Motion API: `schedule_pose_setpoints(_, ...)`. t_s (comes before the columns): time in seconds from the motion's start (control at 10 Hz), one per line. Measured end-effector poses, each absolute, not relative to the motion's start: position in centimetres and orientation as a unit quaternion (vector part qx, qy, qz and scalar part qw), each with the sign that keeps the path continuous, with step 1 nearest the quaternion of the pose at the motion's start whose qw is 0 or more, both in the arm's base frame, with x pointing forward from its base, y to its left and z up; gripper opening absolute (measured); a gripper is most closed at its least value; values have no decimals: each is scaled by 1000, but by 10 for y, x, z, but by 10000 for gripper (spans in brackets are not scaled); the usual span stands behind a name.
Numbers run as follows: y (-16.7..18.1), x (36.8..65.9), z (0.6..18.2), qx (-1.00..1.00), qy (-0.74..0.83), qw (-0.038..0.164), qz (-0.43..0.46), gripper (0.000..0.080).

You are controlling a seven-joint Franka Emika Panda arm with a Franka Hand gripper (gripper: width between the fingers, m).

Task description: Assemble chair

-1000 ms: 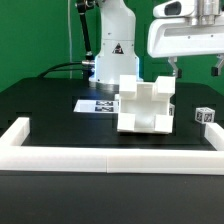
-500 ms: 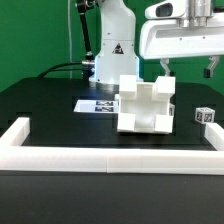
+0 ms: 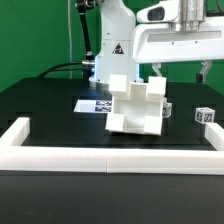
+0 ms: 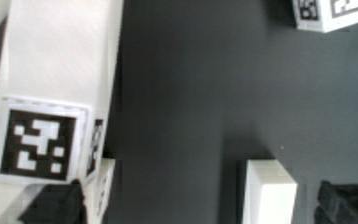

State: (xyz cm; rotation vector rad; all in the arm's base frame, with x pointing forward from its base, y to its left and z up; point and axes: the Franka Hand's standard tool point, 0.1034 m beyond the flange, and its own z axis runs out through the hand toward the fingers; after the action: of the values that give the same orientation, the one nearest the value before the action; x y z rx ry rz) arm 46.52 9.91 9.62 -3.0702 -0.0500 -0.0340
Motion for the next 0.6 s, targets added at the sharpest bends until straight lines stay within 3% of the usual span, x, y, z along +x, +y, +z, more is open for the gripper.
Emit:
schedule_pose_setpoints(0.4,93,500,99,-999,-22,36,-14,649)
schedule_pose_setpoints(0.6,107,492,104,-999,4,39,-19,649)
